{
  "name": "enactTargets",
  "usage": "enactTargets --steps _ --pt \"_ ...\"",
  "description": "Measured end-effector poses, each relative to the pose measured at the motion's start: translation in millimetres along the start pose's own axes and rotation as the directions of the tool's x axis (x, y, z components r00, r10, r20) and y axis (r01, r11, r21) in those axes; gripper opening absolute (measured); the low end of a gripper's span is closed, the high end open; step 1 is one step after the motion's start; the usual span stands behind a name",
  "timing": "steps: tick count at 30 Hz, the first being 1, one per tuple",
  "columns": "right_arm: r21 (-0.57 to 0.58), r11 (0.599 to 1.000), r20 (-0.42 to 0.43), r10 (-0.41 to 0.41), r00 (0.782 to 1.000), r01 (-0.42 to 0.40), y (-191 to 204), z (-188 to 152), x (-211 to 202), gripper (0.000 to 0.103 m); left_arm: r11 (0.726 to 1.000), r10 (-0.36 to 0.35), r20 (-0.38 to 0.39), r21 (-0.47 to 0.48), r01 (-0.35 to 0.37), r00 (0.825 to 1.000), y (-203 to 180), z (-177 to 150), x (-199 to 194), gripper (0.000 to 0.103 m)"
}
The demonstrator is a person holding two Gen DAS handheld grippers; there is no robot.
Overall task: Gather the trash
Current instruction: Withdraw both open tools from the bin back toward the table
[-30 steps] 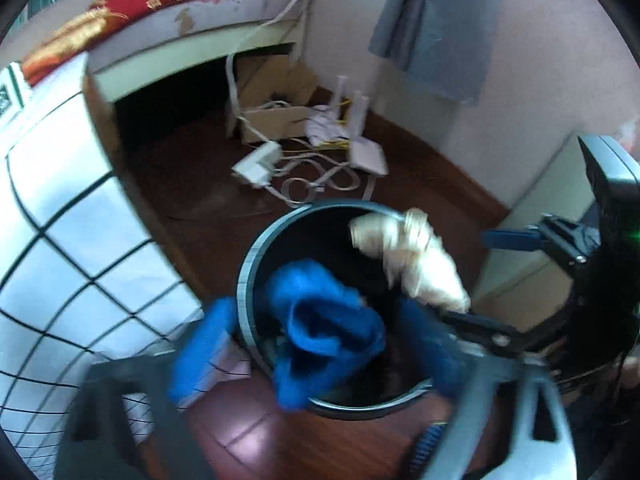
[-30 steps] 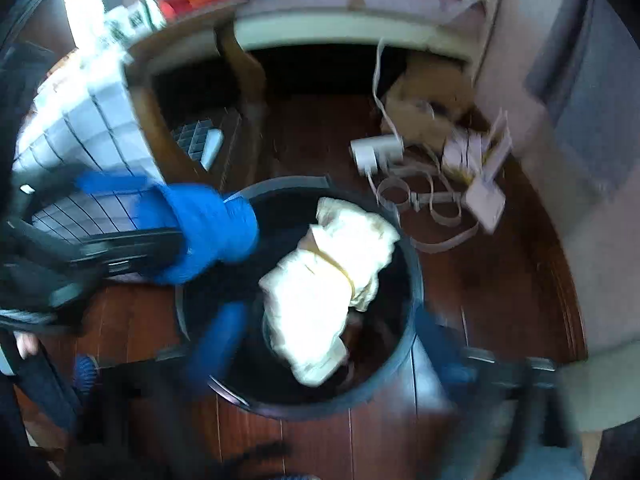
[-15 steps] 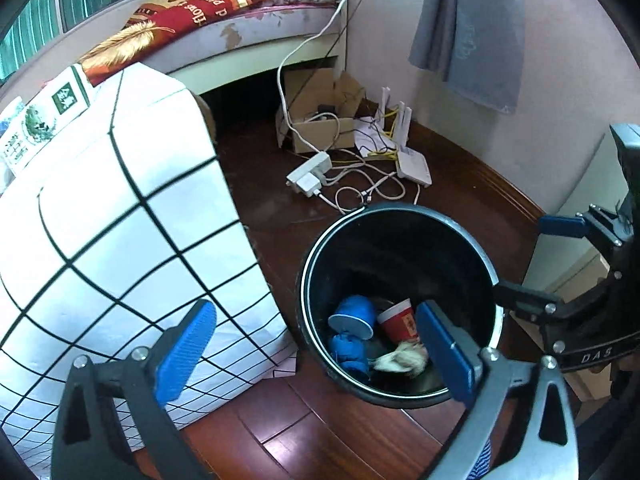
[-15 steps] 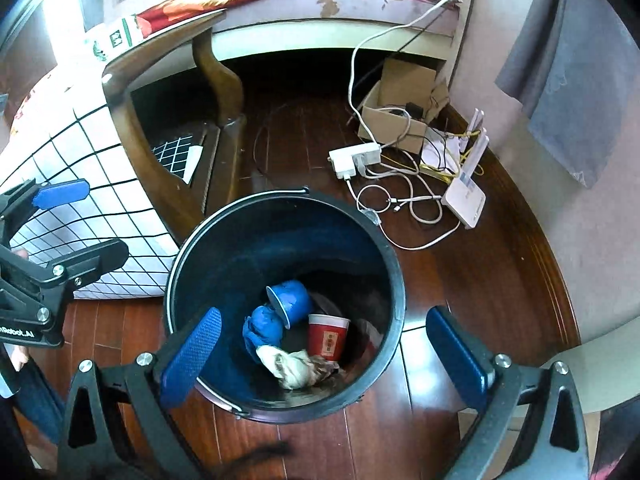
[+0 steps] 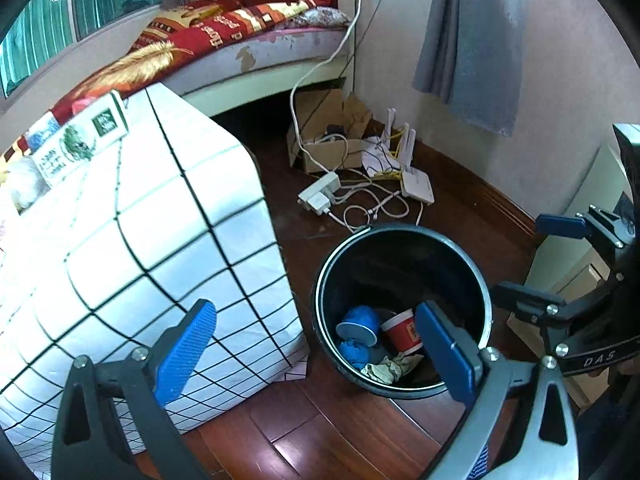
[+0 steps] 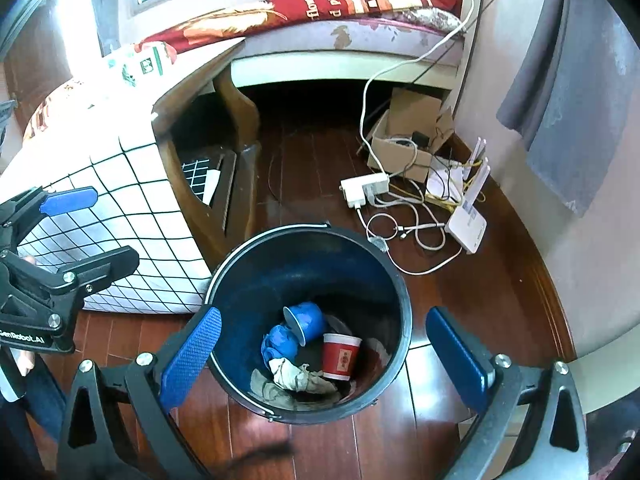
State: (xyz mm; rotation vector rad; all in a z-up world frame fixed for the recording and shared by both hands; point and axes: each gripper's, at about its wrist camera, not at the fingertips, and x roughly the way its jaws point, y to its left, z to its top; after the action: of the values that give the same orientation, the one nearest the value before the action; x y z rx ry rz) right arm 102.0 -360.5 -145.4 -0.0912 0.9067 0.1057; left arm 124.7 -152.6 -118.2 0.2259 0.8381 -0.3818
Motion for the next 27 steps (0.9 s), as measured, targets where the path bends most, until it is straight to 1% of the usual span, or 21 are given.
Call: enactTargets --steps 5,15,19,25,27 --pt "-0.030 0.999 0.039 -0.011 0.999 0.012 11 6 -16 0.103 0.999 0.021 0.019 -0.026 -0.021 1.000 9 2 -14 0.101" --pt "-0.080 0.997 0.112 0.012 0.994 -0.003 37 29 -43 0.103 0.997 0.033 0.079 -0.078 -0.026 0.996 31 7 -46 0.101" --pt "-0.104 0.994 0.141 0.036 0.989 -0.021 51 39 -54 0.103 0.994 0.054 0.113 -0.102 -0.042 0.992 45 6 -62 0.101" --pt "-0.138 0.989 0.184 0.076 0.980 -0.051 77 54 -67 0.103 0.984 0.112 0.152 -0.152 -0.089 0.982 69 2 -84 0.101" --pt "-0.158 0.986 0.200 0.080 0.977 -0.049 85 58 -70 0.103 0.982 0.118 0.167 -0.169 -0.089 0.979 77 0 -92 0.101"
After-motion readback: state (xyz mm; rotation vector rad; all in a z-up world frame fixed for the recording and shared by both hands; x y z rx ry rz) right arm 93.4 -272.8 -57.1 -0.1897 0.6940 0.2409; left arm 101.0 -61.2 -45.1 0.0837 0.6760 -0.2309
